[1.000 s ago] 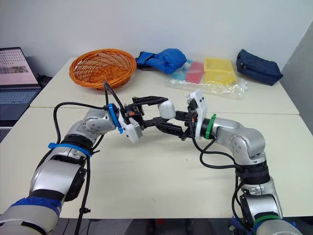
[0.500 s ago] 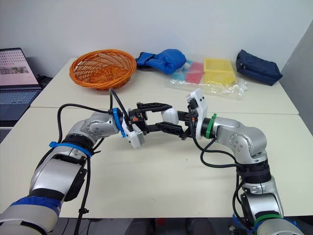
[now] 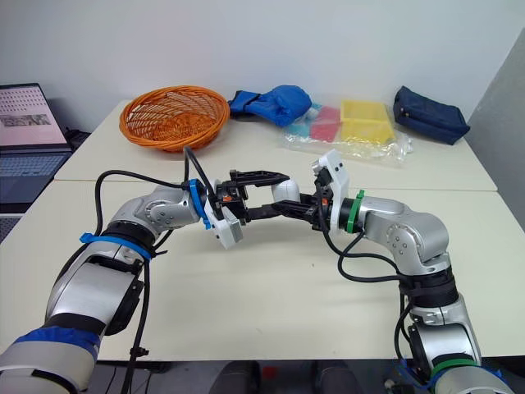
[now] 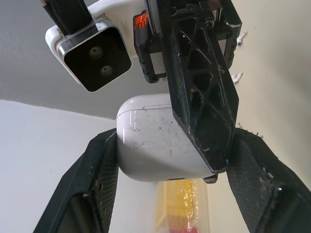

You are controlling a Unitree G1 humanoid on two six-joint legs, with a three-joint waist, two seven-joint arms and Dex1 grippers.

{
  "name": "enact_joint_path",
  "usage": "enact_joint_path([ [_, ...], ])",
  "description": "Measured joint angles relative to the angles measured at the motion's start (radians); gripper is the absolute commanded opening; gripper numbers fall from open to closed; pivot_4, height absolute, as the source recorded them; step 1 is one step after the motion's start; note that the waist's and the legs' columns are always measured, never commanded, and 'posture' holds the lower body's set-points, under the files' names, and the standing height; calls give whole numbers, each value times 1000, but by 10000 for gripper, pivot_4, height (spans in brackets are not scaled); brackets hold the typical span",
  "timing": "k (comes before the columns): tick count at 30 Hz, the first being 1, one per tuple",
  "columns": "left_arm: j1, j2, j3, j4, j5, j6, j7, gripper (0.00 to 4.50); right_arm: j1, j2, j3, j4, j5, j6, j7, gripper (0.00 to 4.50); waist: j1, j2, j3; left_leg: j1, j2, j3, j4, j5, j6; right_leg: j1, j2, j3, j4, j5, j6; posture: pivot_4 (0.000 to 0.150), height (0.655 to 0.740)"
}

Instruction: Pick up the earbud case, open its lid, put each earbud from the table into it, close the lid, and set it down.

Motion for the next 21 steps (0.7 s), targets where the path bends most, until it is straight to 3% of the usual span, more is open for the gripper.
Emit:
enact_joint_path([
  [1, 0, 0, -1, 0, 0, 0, 0, 27843, 0, -1, 2, 1, -2, -3, 3, 8977, 0, 0, 0, 0, 0, 0, 0, 0, 0, 0, 0, 0, 0, 0, 0, 1500, 7400],
  [3, 0, 3, -10, 3, -11, 0, -3, 35005, 0, 0, 4, 3, -3, -5, 4, 8976, 0, 0, 0, 0, 0, 0, 0, 0, 0, 0, 0, 0, 0, 0, 0, 1500, 7400],
  [7, 0, 6, -61, 9, -53, -18, -32, 45000, 2, 10, -6, 19, -2, -5, -14, 8825, 0, 0, 0, 0, 0, 0, 0, 0, 0, 0, 0, 0, 0, 0, 0, 1500, 7400],
  [15, 0, 20, -103, 11, -148, -7, -95, 45000, 14, 12, -7, 19, -4, -7, -19, 8809, 0, 0, 0, 0, 0, 0, 0, 0, 0, 0, 0, 0, 0, 0, 0, 1500, 7400],
  [18, 0, 28, -141, 10, -285, 71, -223, 45000, 22, 3, 2, 18, -47, -47, -26, 8803, -2, 0, 0, 0, 0, 0, 0, 0, 0, 0, 0, 0, 0, 0, 0, 1500, 7400],
  [21, 9, 79, -171, -85, -500, 214, -455, 45000, 67, -53, 78, 24, -199, -184, -56, 8803, -4, 0, 0, 0, 0, 0, 0, 0, 0, 0, 0, 0, 0, 0, 0, 1500, 7400],
])
